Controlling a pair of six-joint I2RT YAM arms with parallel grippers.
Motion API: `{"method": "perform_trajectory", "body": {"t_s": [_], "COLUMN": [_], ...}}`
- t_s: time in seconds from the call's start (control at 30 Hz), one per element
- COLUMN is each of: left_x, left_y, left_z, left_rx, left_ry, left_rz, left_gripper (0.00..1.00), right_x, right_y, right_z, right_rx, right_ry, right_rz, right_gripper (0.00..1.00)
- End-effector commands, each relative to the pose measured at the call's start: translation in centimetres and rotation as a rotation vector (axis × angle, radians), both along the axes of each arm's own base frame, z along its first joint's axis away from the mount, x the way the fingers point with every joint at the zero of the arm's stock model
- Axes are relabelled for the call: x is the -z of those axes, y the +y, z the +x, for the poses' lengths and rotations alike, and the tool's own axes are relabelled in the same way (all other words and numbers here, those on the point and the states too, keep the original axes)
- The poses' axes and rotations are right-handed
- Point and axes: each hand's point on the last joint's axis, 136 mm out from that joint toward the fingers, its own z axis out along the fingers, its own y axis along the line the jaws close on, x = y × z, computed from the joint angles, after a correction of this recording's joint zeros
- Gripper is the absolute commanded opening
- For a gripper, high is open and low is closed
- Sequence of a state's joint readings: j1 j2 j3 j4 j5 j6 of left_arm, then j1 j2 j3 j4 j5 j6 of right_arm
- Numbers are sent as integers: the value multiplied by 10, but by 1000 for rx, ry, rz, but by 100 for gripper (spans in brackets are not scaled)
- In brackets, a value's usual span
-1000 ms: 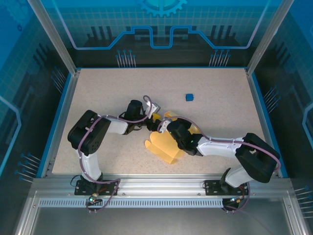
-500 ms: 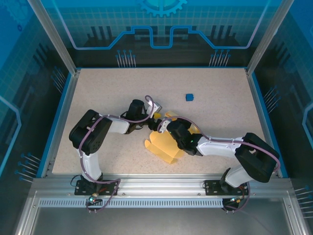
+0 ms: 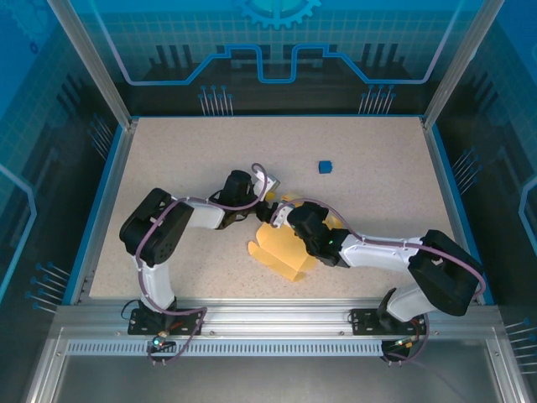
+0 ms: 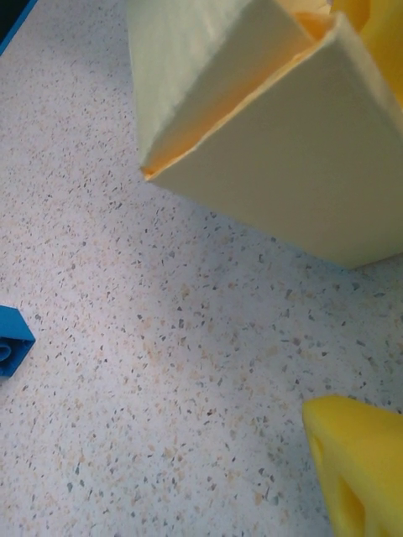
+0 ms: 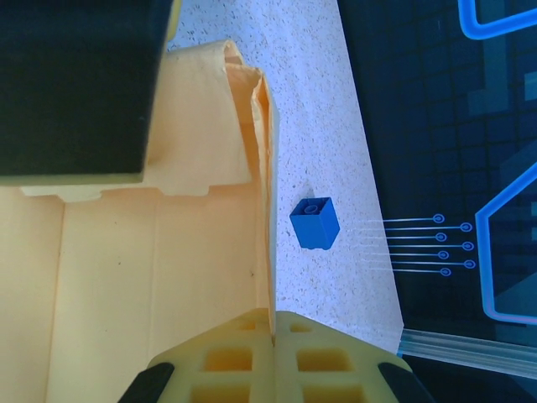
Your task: Fold the paper box
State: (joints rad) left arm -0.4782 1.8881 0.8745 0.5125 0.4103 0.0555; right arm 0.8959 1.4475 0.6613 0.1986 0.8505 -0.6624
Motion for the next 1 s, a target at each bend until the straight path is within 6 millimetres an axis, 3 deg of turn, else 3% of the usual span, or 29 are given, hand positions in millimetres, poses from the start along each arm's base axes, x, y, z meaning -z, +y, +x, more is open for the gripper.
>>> {"method": "perform_trajectory", "body": {"t_s": [0.0, 0.3, 0.6, 0.97], "left_x": [0, 1, -2, -6], "left_y": [1, 9, 3, 23], "left_z": [11, 25, 31, 51], "left_rx": [-32, -136, -193, -378], "left_ry": [-26, -38, -46, -30], "left_rz": [34, 66, 60, 71], "left_gripper": [78, 56, 62, 45], "right_x": [-1, -1, 0, 4], "right_y": [4, 5, 8, 11], "right_z": [-3, -2, -3, -7], "right_rx": [-20, -16, -19, -26], "right_ry": [24, 32, 43, 64], "right_rz": [26, 45, 67, 77], "right_gripper": [0, 0, 0, 0]}}
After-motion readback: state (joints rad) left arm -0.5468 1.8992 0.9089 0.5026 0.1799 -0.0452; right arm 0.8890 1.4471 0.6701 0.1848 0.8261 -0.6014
